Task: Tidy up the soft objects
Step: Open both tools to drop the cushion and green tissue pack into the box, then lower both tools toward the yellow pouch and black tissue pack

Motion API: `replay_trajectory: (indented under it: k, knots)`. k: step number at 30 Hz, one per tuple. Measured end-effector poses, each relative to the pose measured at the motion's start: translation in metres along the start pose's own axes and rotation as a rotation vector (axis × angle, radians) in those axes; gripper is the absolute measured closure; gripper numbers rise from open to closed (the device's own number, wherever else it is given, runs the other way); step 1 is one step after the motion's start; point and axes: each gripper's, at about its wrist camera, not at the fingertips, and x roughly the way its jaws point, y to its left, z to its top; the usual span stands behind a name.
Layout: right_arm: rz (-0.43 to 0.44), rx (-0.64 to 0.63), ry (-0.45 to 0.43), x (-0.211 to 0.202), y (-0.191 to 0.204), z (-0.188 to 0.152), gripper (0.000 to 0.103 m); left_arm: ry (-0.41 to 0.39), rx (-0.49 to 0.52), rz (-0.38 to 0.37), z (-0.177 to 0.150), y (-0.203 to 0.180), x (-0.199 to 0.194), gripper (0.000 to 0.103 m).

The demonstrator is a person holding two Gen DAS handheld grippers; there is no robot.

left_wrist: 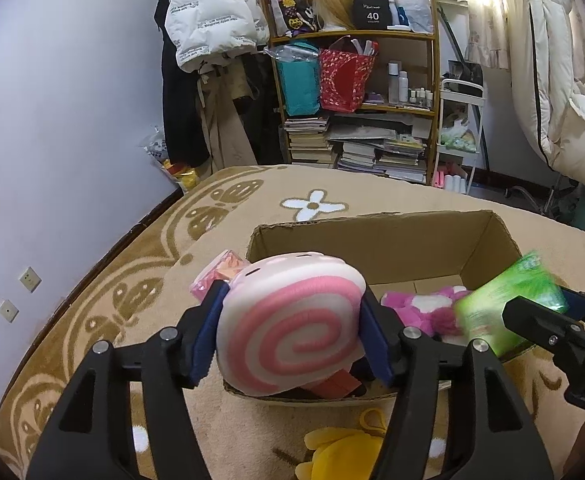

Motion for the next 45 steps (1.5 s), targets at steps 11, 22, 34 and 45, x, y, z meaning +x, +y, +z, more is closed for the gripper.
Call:
replay_trajectory:
  k: [11,22,34,45]
  knots:
    - [0.004,-0.003,-0.031,-0.014,0.000,0.006,0.000,-0.062,-0.056,0.030,0.004,0.016,-0.016,0.002]
    - [-0.008,0.029,-0.042,-0.028,-0.003,0.007,0.000,-0.063,-0.072,0.036,-0.001,0.026,-0.034,0.002]
    - [-0.022,0.093,0.006,-0.038,-0.013,-0.011,0.000,0.012,-0.131,0.046,-0.037,0.031,-0.051,0.000]
    - [0.019,0.211,0.100,-0.020,-0.027,-0.041,0.000,0.186,-0.076,0.003,-0.072,0.010,-0.031,0.000]
